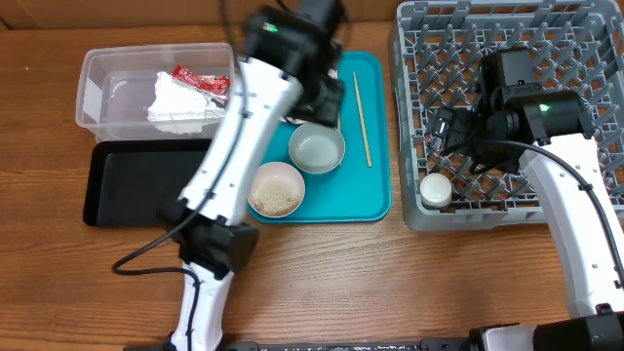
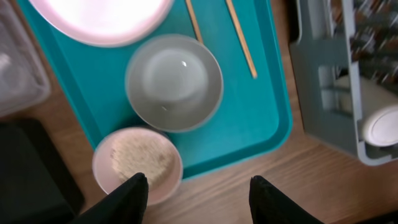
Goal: Sort waste into correct bins and load items into the dishwasher
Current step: 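Place the cup in the dish rack with the right gripper, then grasp the pink bowl of rice with the left gripper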
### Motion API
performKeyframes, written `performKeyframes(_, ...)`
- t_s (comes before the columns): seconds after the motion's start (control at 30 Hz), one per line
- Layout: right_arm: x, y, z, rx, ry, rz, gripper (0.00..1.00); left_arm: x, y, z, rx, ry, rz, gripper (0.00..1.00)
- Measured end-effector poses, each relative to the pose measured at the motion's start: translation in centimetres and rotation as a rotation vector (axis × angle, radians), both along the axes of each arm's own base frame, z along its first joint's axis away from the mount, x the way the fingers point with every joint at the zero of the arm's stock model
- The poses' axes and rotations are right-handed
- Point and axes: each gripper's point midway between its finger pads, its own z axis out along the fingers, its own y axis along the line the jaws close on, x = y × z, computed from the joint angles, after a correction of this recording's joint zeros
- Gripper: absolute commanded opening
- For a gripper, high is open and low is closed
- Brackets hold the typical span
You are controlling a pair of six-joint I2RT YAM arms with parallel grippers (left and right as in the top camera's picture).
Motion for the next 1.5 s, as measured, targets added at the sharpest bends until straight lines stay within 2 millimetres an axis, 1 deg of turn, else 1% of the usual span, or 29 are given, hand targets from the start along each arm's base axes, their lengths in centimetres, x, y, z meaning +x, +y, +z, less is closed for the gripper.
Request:
performKeyframes(0.07,-0.2,-0.3,-0.1,-0.016,0.007,-0.001,1.00,-1.5,-0.6,-1.6,0.049,0.049,0.001,0.56)
performKeyframes(0.13,-0.3,-0.5,-0.1,-0.029,0.011,-0.001,1.00,-3.2,-0.5,-3.2,0.100,0.107,0.019,0.56)
performKeyframes(0.23,-0.2,-0.7,-0.1,-0.042,0.007,0.001,1.00,-5.0,1.5,-4.6,0.183,0.164,0.087,0.54)
performKeyframes(0.3,-0.1,-0.7,0.0,-0.045,0.002,0.002,1.00,-5.7,2.7,-5.0,0.215,0.160,0.137,0.48)
performKeyframes(0.37,-0.1,-0.7,0.0,-0.045,0.001,0.001,1.00,-5.7,3.3,-5.2,0.212,0.130,0.170,0.39)
performKeyframes(0.4,0.0,-0.7,0.0,-0.044,-0.002,0.001,1.00,-5.7,3.4,-5.3,0.208,0.114,0.177,0.36)
performKeyframes(0.5,0.1,-0.7,0.0,-0.044,-0.005,0.002,1.00,-5.2,3.4,-6.5,0.193,0.075,0.186,0.19)
performKeyframes(0.6,0.0,-0.7,0.0,-0.044,-0.003,0.002,1.00,-4.9,3.2,-9.5,0.190,0.071,0.178,0.18)
performKeyframes(0.73,-0.3,-0.8,-0.1,-0.046,0.011,0.003,1.00,-5.5,3.5,-13.2,0.205,0.094,0.176,0.22)
performKeyframes(0.83,-0.3,-0.7,-0.1,-0.047,0.011,0.005,1.00,-5.7,3.6,-14.6,0.206,0.093,0.169,0.30)
performKeyframes(0.93,-0.3,-0.8,-0.1,-0.047,0.012,0.005,1.00,-5.4,3.4,-15.4,0.193,0.077,0.158,0.35)
performKeyframes(0.97,-0.3,-0.7,-0.1,-0.046,0.011,0.005,1.00,-5.3,3.3,-15.6,0.188,0.074,0.154,0.40)
performKeyframes(1.03,-0.3,-0.7,-0.1,-0.047,0.012,0.006,1.00,-5.4,3.3,-16.1,0.185,0.072,0.140,0.41)
performKeyframes(1.17,-0.3,-0.8,-0.1,-0.047,0.012,0.005,1.00,-5.4,3.3,-16.7,0.183,0.069,0.124,0.36)
performKeyframes(1.27,-0.3,-0.8,-0.1,-0.047,0.012,0.005,1.00,-5.4,3.3,-17.4,0.180,0.062,0.113,0.26)
performKeyframes(1.33,-0.3,-0.7,-0.1,-0.047,0.012,0.005,1.00,-5.7,3.5,-17.8,0.186,0.069,0.102,0.15)
performKeyframes(1.43,-0.3,-0.7,-0.1,-0.047,0.011,0.005,1.00,-6.3,3.9,-18.4,0.201,0.087,0.088,0.09)
performKeyframes(1.47,-0.3,-0.8,-0.1,-0.047,0.011,0.005,1.00,-6.4,3.9,-18.5,0.203,0.089,0.086,0.05)
performKeyframes(1.5,-0.3,-0.7,-0.1,-0.047,0.011,0.005,1.00,-6.4,3.9,-18.5,0.202,0.089,0.087,0.04)
